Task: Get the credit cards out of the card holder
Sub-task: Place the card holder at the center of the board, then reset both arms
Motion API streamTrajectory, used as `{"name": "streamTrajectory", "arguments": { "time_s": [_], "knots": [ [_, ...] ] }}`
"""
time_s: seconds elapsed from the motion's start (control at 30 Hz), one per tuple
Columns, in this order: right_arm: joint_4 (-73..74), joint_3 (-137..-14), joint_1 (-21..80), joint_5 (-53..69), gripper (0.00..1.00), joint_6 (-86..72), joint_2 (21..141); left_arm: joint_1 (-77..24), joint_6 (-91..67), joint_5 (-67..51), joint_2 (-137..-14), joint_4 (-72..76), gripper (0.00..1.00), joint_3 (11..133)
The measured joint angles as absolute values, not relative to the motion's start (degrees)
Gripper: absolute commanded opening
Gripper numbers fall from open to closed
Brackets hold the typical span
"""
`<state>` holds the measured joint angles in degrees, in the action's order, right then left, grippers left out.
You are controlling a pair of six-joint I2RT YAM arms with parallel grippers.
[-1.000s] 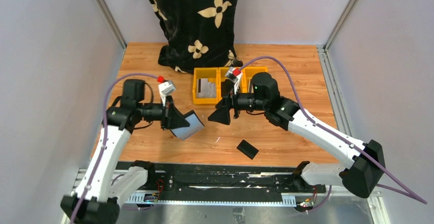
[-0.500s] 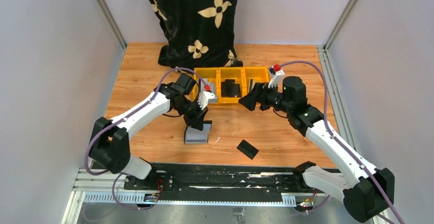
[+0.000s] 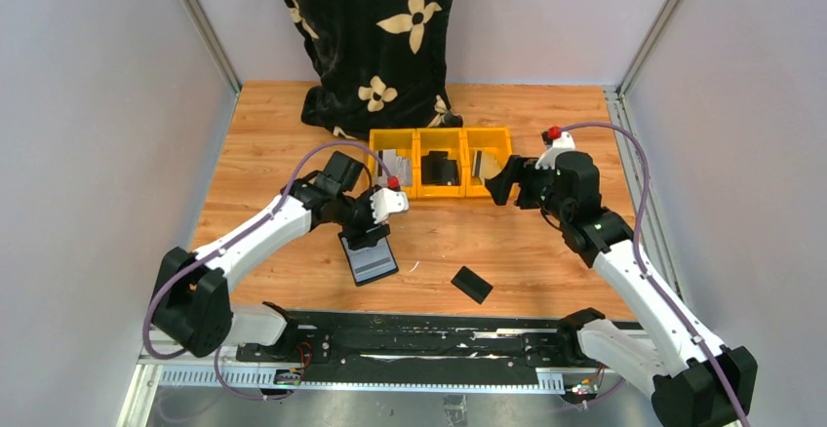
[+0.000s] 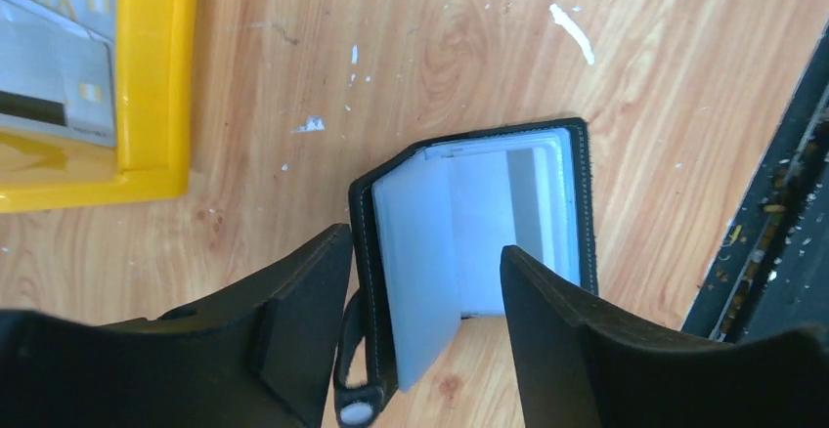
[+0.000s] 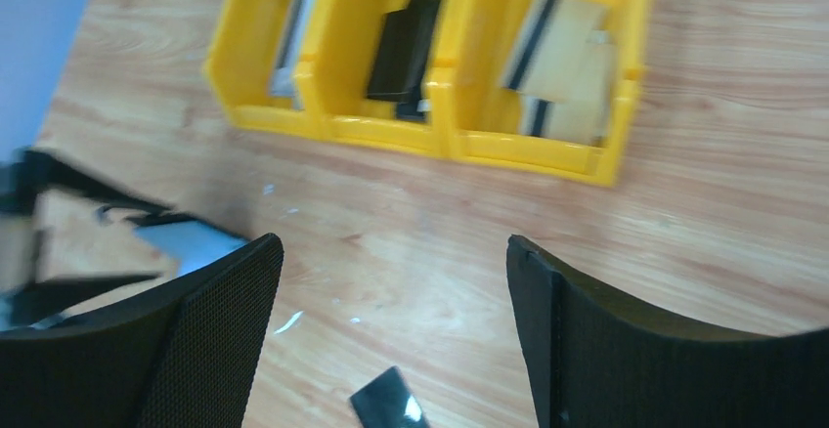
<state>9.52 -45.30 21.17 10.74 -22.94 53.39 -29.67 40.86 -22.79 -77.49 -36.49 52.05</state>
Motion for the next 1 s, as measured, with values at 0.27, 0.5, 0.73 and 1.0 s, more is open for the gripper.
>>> {"name": "streamTrajectory", "arguments": {
  "time_s": [0.27, 0.5, 0.73, 1.0],
  "knots": [
    [9.3, -36.7, 20.0, -15.9, 0.96, -17.9, 44.6, -17.0, 36.3, -29.7, -69.0, -33.8, 1.0, 51.3],
    [-5.8, -20.5, 16.3, -40.7, 1.0, -9.8, 41.4, -0.8, 23.6, -30.6, -66.3, -16.4, 1.0, 42.5],
    [-18.3, -16.0, 7.4, -48.6, 1.0, -11.3, 52.0, 2.3, 11.4, -25.1, -65.8, 10.0, 1.0, 25.1],
    [-32.2, -12.2, 2.9, -43.7, 1.0, -11.1, 58.3, 2.5, 5.3, -16.7, -73.3, 38.7, 1.0, 16.5]
  ]
}}
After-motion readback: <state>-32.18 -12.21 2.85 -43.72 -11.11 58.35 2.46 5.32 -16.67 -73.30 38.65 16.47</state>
